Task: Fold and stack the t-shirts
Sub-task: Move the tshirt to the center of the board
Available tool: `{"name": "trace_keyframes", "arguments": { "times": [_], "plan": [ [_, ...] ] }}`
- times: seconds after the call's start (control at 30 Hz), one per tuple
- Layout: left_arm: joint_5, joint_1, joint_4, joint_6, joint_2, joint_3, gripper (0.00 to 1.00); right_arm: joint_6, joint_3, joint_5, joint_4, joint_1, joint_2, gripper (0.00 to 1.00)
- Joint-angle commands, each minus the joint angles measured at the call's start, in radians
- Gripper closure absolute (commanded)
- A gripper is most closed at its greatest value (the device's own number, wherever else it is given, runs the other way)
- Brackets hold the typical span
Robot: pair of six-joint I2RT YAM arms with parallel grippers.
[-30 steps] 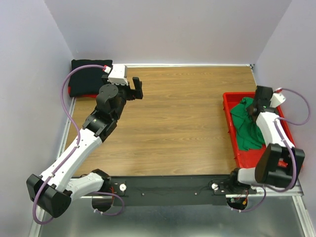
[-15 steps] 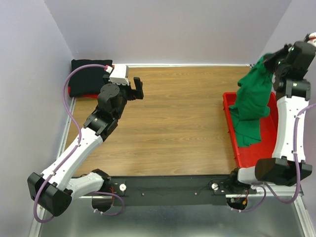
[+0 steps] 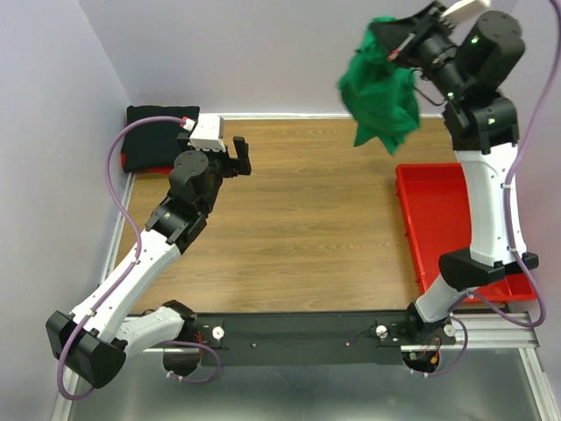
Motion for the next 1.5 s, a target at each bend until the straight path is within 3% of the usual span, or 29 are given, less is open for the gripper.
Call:
{"name": "trace_keyframes", "arguments": {
  "times": [0.0, 0.13, 0.23, 0.37, 0.47, 0.57, 0.6, 0.7, 0.8, 0.9, 1.03, 1.2, 1.47],
  "plan": [
    [-0.053, -0.004, 0.025, 0.014, -0.021, -0.010, 0.02, -0.018, 0.022, -0.010, 0.083, 0.147, 0.007, 1.00],
    [-0.071, -0.004, 0.020, 0.012, -0.015, -0.008, 0.02, -0.045, -0.009, 0.027, 0.094, 0.260, 0.028, 1.00],
    [-0.078, -0.004, 0.017, 0.011, -0.007, -0.005, 0.02, -0.069, -0.045, 0.079, 0.095, 0.264, 0.022, 1.00],
    [-0.088, -0.004, 0.017, 0.011, 0.001, -0.002, 0.02, -0.138, -0.176, 0.316, 0.094, 0.264, 0.004, 0.99],
    [-0.088, -0.004, 0.017, 0.003, 0.013, 0.000, 0.02, -0.128, -0.364, 0.361, 0.094, 0.219, -0.015, 0.91],
    [-0.073, -0.004, -0.010, -0.009, 0.027, 0.003, 0.02, -0.037, -0.588, 0.288, 0.095, 0.094, -0.025, 0.79],
    [-0.067, -0.004, -0.012, -0.020, 0.039, 0.006, 0.02, -0.016, -0.637, 0.241, 0.095, 0.052, -0.025, 0.66],
    [-0.039, -0.006, -0.032, -0.043, 0.067, 0.018, 0.02, -0.015, -0.807, 0.257, 0.087, -0.040, -0.022, 0.50],
    [-0.016, -0.006, -0.075, -0.080, 0.087, 0.029, 0.02, -0.074, -0.927, 0.225, 0.083, -0.039, -0.035, 0.45],
    [0.008, -0.004, -0.079, -0.121, 0.087, -0.011, 0.02, -0.086, -1.032, 0.231, 0.083, 0.018, -0.038, 0.45],
    [0.033, -0.006, -0.075, -0.204, 0.091, -0.082, 0.02, -0.068, -1.087, 0.303, 0.084, 0.226, 0.003, 0.45],
    [0.022, -0.004, -0.081, -0.333, 0.087, -0.163, 0.02, -0.083, -1.004, 0.343, 0.092, 0.387, 0.123, 0.45],
    [-0.068, 0.003, -0.110, -0.402, 0.022, -0.198, 0.02, -0.101, -0.874, 0.361, 0.094, 0.501, 0.318, 0.45]
  ]
}}
